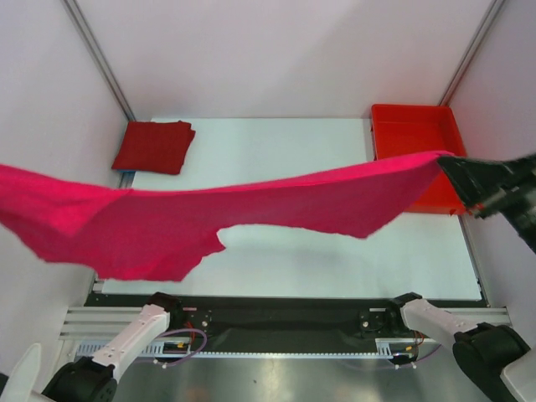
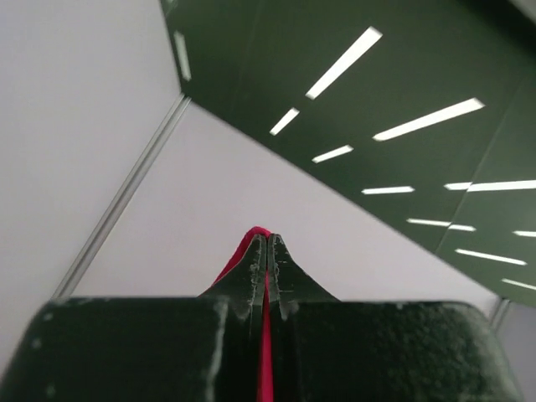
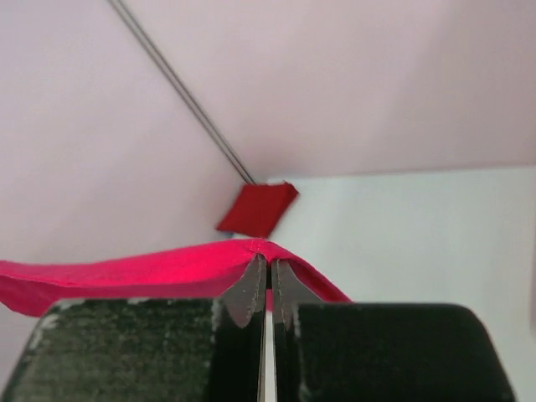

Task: Fold and stack the t-shirts
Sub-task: Flatten the tshirt out

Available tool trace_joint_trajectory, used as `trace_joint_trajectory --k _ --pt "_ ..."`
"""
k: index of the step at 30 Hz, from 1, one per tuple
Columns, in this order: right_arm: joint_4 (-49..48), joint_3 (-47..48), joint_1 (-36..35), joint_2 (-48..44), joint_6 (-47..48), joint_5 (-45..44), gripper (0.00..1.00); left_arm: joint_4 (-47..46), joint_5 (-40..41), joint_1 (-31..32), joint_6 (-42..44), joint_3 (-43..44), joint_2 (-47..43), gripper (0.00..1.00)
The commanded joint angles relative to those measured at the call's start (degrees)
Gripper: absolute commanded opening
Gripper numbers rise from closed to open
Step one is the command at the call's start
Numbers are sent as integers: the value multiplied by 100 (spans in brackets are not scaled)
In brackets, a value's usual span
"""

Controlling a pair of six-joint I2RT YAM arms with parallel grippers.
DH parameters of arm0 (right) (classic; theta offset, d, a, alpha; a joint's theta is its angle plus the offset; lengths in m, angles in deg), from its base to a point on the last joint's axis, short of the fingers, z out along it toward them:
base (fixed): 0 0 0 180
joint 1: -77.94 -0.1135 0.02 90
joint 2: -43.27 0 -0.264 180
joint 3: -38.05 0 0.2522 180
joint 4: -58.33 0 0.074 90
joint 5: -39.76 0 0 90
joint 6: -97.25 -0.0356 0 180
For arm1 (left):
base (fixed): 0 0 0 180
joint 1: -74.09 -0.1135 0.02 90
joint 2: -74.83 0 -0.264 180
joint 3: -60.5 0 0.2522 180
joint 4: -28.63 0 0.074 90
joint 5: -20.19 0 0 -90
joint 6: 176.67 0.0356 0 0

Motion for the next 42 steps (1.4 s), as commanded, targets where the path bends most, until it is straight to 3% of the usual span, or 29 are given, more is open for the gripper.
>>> trace_joint_trajectory --k 1,5,8,12,17,23,25,27,31,35,42 --pt "-422 67 28 47 -293 184 0 -709 -621 24 224 364 343 0" --pt "-800 -476 28 108 -469 211 0 -1033 -605 85 338 629 977 0" --pt "-931 -1099 28 372 -452 246 0 -1412 -412 85 461 322 1381 0" --pt "-1633 -2479 28 653 -180 9 0 -1930 -236 85 523 -1143 1689 0" --pt "-3602 -4361 169 1224 49 -386 0 -3151 -174 -20 637 -3574 2320 0" --pt "-5825 -5865 485 2811 163 -378 0 -4180 -339 -538 164 -4776 4103 0" --pt "-6588 -5963 634 3305 172 -282 0 -4365 -428 -653 -38 -4663 5070 0" --pt "-6663 -5675 871 4172 190 -229 0 -4584 -725 -837 -179 -4357 5642 0" --pt "-6846 -4909 1179 5161 233 -10 0 -4112 -851 -1013 -180 -3232 7048 0" --pt "-6277 -3638 1364 6119 435 167 0 -3743 -964 -1075 -233 -2169 7734 0" --pt "-5609 -2414 1821 7008 594 44 0 -3234 -781 -1119 -294 -1139 8403 0"
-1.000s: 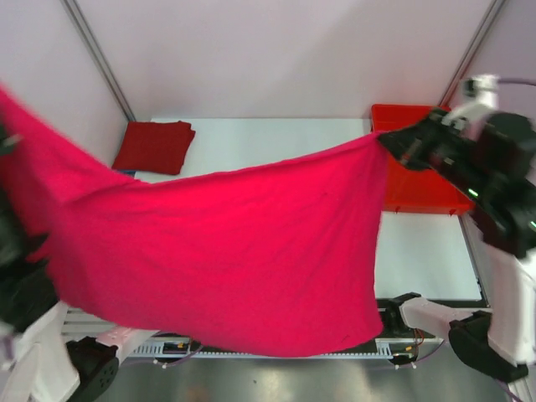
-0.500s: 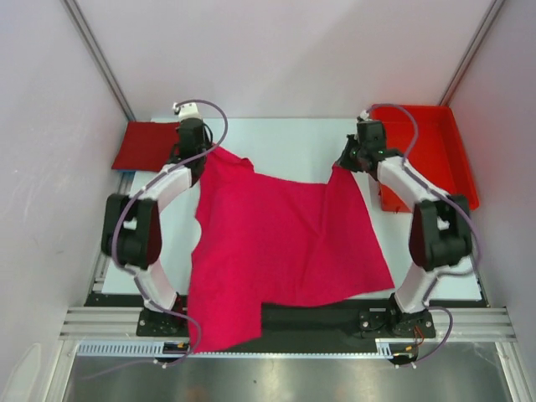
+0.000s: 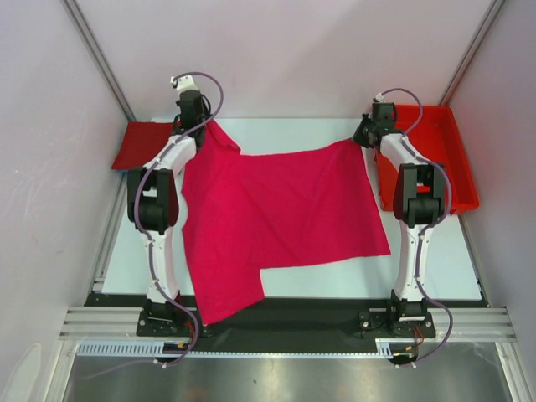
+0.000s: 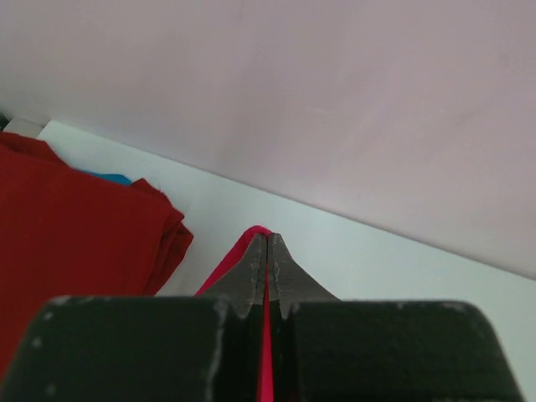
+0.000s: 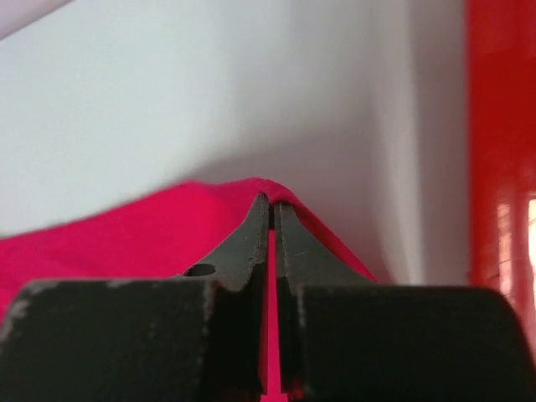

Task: Fold and stack the t-shirts
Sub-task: Flatten the tshirt out, then fold the tshirt

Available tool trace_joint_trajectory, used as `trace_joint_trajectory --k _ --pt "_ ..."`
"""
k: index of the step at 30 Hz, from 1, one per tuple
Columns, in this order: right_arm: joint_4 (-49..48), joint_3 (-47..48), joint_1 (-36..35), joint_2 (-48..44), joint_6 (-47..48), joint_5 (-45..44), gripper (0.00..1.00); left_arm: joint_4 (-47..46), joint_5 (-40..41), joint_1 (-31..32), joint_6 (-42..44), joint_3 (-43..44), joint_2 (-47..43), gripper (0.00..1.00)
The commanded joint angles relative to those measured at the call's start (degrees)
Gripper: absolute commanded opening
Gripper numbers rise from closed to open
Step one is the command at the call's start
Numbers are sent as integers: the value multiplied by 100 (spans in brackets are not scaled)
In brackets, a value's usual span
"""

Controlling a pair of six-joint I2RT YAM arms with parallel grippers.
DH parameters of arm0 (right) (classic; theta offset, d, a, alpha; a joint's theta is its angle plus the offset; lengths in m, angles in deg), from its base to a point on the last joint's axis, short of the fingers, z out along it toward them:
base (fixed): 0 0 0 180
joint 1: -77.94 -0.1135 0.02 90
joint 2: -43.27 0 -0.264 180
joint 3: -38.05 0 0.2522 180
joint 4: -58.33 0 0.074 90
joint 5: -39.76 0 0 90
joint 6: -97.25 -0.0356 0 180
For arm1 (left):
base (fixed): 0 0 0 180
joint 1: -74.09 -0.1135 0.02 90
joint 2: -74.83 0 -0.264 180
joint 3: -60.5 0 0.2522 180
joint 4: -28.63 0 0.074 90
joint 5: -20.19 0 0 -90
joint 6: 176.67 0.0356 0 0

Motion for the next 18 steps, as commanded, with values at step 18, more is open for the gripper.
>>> trace_joint_trajectory --k 18 --pt "859 1534 424 745 163 505 1 1440 110 -110 -501 701 -285 0"
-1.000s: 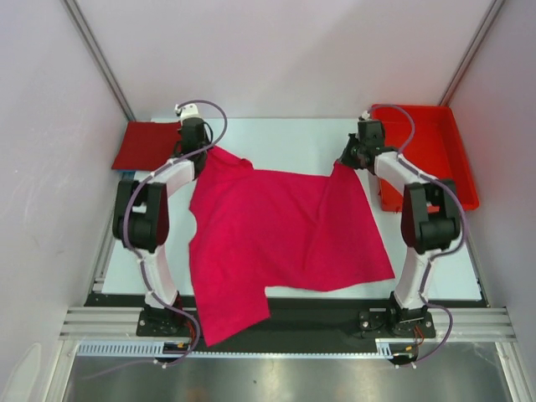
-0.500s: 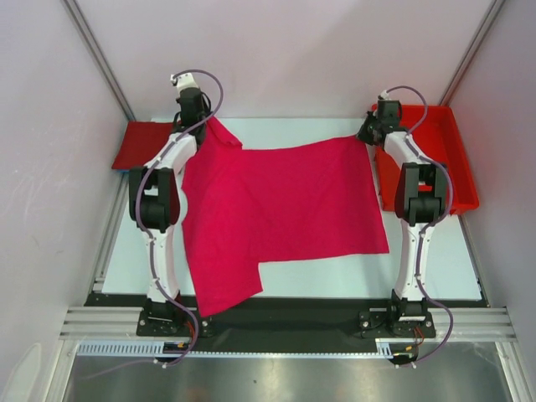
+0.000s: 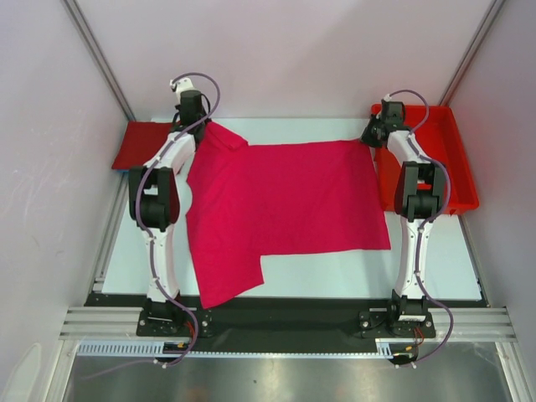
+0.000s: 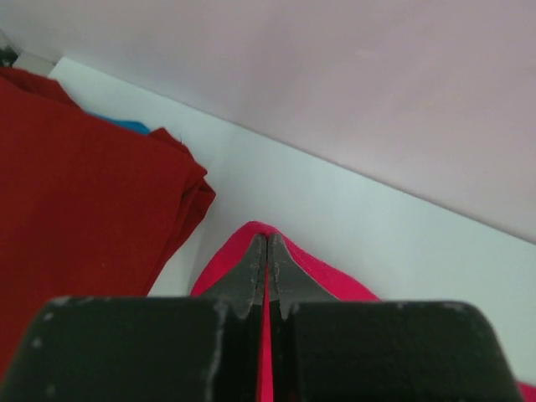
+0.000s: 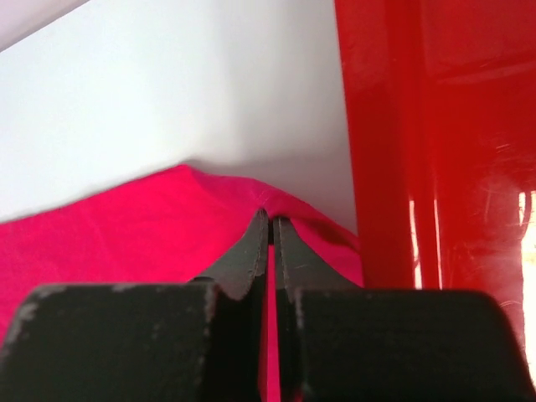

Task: Fold and stack the t-shirts
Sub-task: Fold the tshirt

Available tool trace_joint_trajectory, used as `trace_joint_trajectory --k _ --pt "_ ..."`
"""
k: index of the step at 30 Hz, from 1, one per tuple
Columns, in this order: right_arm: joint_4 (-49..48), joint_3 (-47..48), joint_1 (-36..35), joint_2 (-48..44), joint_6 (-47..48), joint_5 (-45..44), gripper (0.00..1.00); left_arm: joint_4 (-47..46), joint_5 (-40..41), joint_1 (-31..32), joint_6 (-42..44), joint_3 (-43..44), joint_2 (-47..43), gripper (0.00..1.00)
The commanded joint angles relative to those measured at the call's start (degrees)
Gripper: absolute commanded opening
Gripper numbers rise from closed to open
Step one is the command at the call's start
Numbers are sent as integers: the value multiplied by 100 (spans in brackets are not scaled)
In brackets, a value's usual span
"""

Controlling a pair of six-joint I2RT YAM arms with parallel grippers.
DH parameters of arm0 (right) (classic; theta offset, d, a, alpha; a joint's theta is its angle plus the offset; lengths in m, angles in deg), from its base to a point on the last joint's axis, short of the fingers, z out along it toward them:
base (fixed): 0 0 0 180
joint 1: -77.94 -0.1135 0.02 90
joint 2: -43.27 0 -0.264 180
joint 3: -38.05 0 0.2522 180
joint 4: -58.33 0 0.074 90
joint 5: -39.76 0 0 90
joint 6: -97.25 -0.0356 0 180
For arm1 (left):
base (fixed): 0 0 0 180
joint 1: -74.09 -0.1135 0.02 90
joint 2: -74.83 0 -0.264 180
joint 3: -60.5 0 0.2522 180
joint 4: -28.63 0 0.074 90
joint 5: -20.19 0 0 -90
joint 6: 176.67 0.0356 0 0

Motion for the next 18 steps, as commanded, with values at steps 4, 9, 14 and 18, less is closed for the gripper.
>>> trace_joint_trajectory --k 4,9,14,18 --pt "551 341 0 -243 -18 248 1 962 -272 -13 -408 -95 -1105 0" --pt "920 340 17 -410 35 231 1 1499 -395 -13 -549 -586 -1763 0" --pt "1430 420 96 -463 87 239 0 2095 -667 -5 -628 -1026 -2178 0" --pt "1712 350 123 -700 210 186 0 2457 -861 4 -602 -1368 -2538 0"
